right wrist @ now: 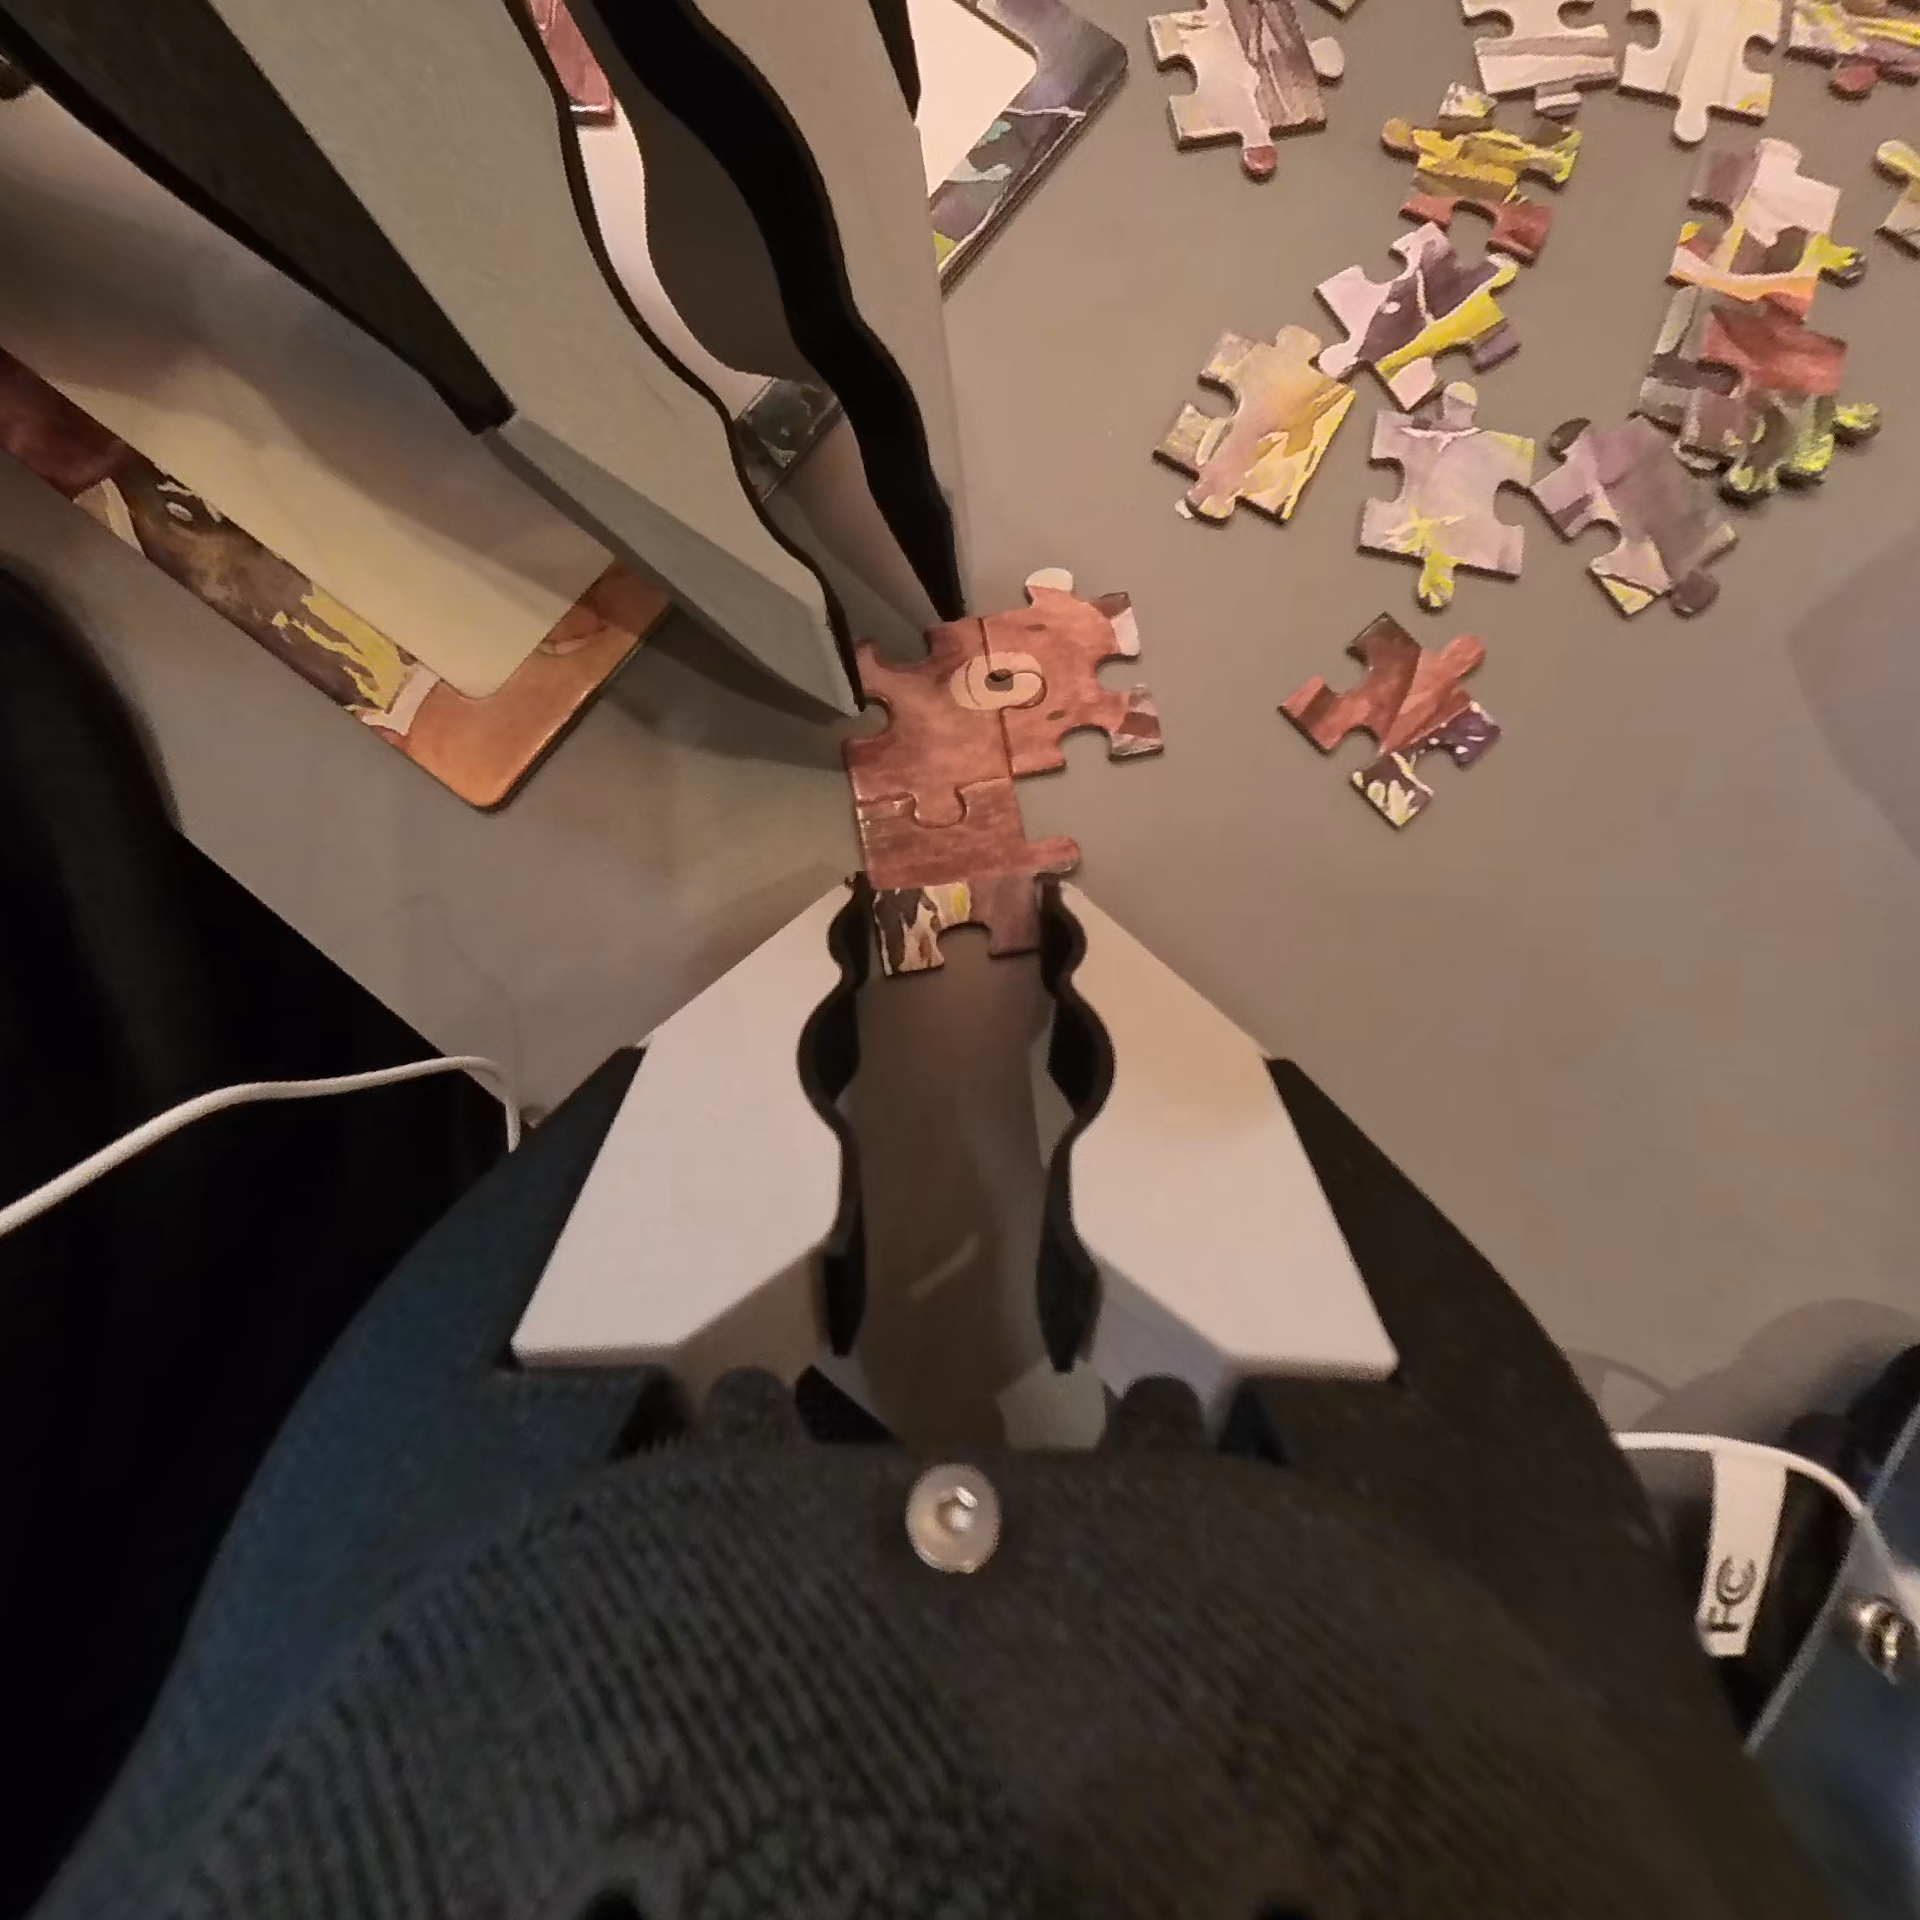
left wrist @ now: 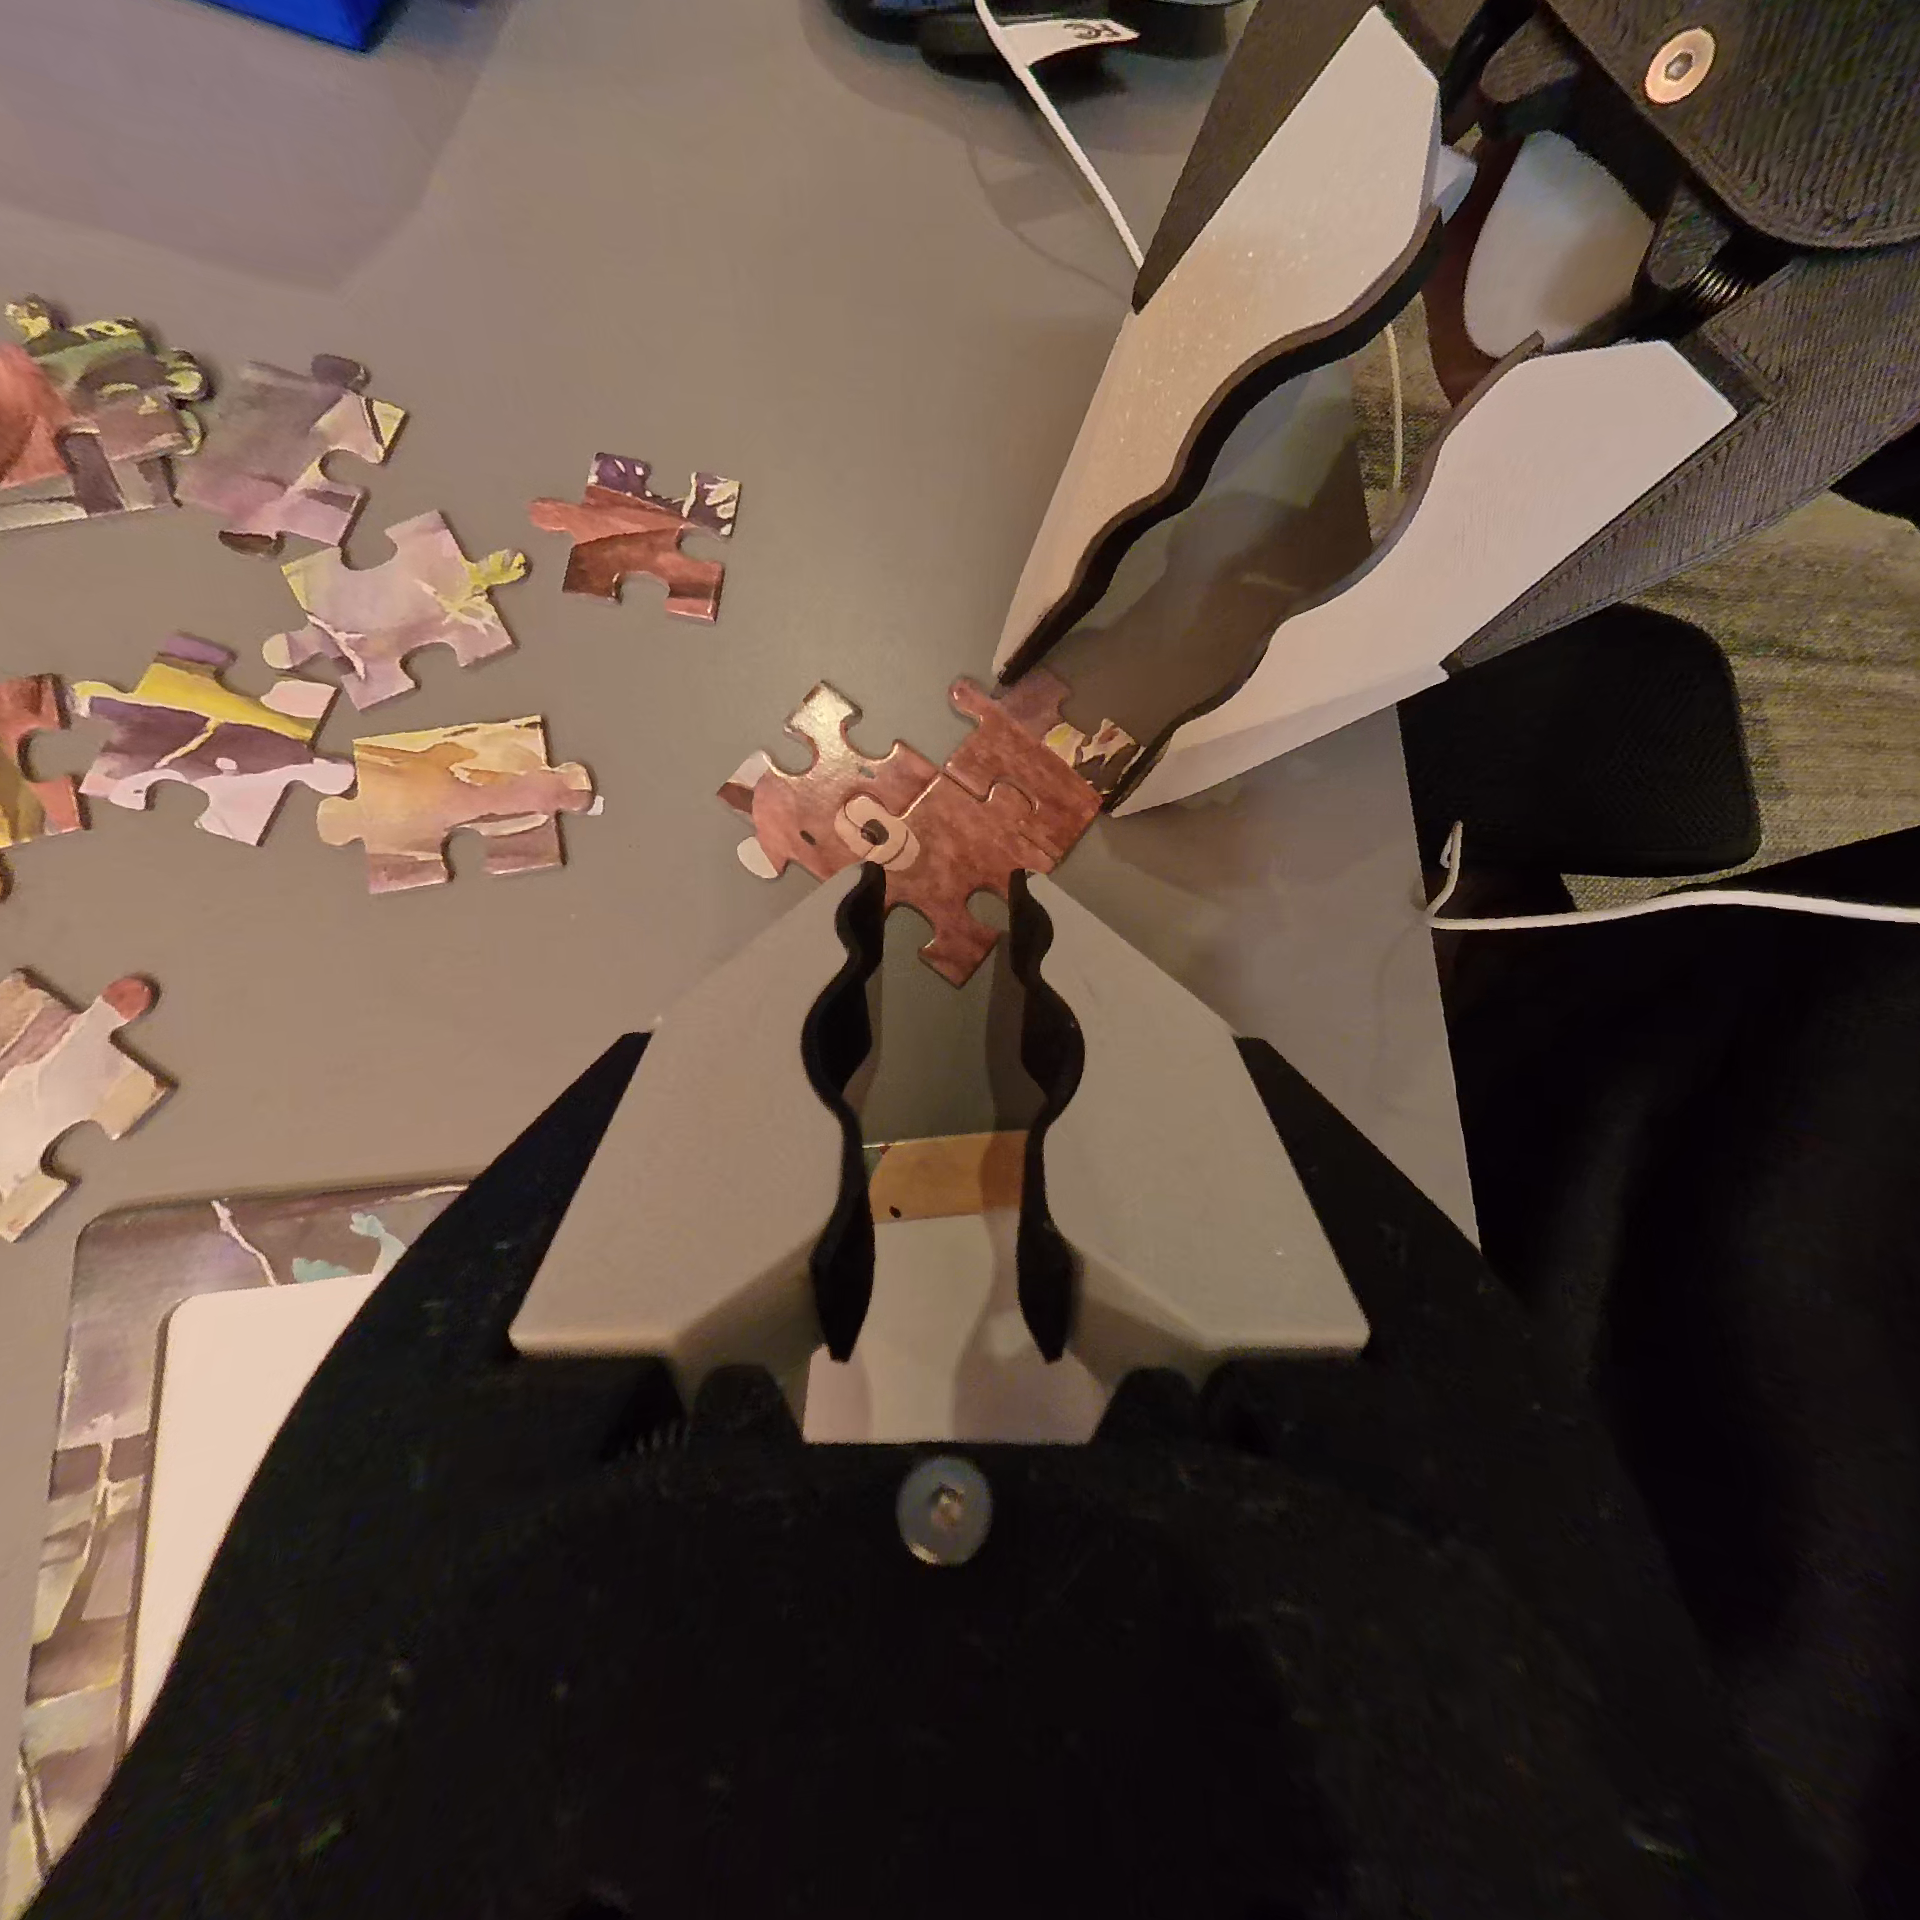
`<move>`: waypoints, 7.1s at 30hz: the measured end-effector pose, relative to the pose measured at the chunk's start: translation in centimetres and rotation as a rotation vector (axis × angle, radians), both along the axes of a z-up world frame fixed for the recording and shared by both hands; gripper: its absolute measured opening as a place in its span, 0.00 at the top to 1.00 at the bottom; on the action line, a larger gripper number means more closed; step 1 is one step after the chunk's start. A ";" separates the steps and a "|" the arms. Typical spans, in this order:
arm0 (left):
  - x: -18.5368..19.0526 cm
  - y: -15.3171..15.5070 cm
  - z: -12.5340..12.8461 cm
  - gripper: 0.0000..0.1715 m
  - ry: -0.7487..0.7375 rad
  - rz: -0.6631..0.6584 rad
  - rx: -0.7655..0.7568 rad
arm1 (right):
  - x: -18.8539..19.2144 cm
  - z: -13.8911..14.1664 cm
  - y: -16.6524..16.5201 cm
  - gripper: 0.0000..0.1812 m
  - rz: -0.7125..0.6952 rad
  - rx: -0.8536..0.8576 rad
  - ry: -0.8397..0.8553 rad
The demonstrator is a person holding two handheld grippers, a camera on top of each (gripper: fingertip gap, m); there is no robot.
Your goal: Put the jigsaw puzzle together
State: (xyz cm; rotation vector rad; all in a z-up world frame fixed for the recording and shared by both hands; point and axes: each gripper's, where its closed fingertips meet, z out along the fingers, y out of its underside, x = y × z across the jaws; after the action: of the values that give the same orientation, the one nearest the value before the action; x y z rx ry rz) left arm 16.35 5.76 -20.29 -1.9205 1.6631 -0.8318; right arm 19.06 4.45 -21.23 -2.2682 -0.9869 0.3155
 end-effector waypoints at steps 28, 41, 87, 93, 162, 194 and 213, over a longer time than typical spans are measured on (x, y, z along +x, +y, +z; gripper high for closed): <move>0.0 -0.2 -0.7 0.87 0.025 -0.014 -0.007 | -1.7 0.7 0.8 0.91 0.050 0.021 0.132; 0.1 0.1 -1.0 0.97 0.035 0.011 0.006 | -2.2 0.3 0.6 0.91 0.083 0.029 0.146; -8.2 3.9 6.5 0.94 -0.234 0.380 0.109 | 3.5 7.5 3.0 0.78 -0.072 0.367 0.019; -10.5 4.5 7.1 0.94 -0.270 0.435 0.139 | 2.7 9.1 3.2 0.75 -0.071 0.336 0.142; -0.2 0.7 -0.5 1.00 0.031 0.197 0.049 | 1.9 0.0 1.1 0.77 0.094 0.016 0.057; -2.6 1.1 1.8 1.00 -0.097 0.248 0.013 | 1.4 0.1 2.3 0.83 0.117 0.024 0.001; -3.5 1.6 2.5 1.00 -0.125 0.269 0.021 | 1.7 -0.1 2.2 0.81 0.177 -0.041 0.003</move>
State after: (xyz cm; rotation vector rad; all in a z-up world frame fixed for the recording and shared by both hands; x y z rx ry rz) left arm 12.87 7.41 -17.77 -1.9784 1.3000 -0.8046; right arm 20.80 6.67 -21.31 -2.2197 -1.1929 0.4179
